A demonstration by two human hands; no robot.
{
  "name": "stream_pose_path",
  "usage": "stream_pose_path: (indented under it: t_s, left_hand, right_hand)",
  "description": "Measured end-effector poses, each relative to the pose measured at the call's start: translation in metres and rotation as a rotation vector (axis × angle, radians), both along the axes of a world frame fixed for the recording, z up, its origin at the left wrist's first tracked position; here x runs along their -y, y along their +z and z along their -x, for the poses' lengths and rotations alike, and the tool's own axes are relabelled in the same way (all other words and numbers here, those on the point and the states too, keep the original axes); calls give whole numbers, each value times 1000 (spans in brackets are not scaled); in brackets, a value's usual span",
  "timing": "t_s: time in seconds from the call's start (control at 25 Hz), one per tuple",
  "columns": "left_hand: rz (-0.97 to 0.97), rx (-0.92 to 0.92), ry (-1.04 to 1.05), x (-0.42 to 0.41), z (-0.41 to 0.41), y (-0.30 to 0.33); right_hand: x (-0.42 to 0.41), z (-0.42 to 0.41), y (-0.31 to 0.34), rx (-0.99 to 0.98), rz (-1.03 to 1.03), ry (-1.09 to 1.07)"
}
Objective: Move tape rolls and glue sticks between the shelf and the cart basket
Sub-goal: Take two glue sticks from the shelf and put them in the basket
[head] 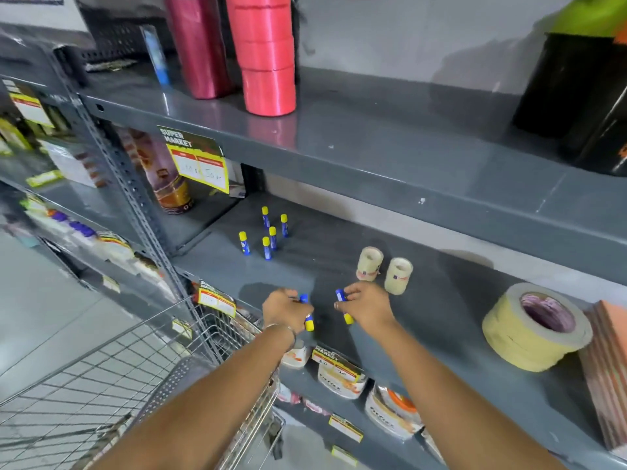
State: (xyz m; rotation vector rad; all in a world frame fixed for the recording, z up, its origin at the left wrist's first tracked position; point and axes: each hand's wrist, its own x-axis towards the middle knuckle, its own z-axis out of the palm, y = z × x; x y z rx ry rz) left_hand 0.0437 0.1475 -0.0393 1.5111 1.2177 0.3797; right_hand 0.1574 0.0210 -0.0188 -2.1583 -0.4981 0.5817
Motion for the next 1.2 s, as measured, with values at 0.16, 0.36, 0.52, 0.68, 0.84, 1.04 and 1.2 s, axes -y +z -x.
stream_pose_path:
  t_s: [0.16,0.36,0.52,0.68,0.84,1.04,1.2]
  left_hand:
    - [16,61,213,-56,63,9]
    - [42,57,452,-127,163,-30]
    - [84,-124,553,-164,233,-88]
    - [120,-246,584,-179,268,-149]
    - [220,-338,575,-186,284,-219]
    - [317,-415,576,-189,290,-302]
    - [278,-412,543,-199,287,-330]
  right_hand:
    - [-71,44,23,-23,-95,156]
    - [-171,115,-1,-87,-111,371]
    - [-240,171,-62,-86,7,529]
    - [-283,210,-153,-105,128,652]
    - [-302,237,-229,-135,255,683]
    - [-314,259,-322,-13,401,724]
    - [-320,269,-371,52,423,798]
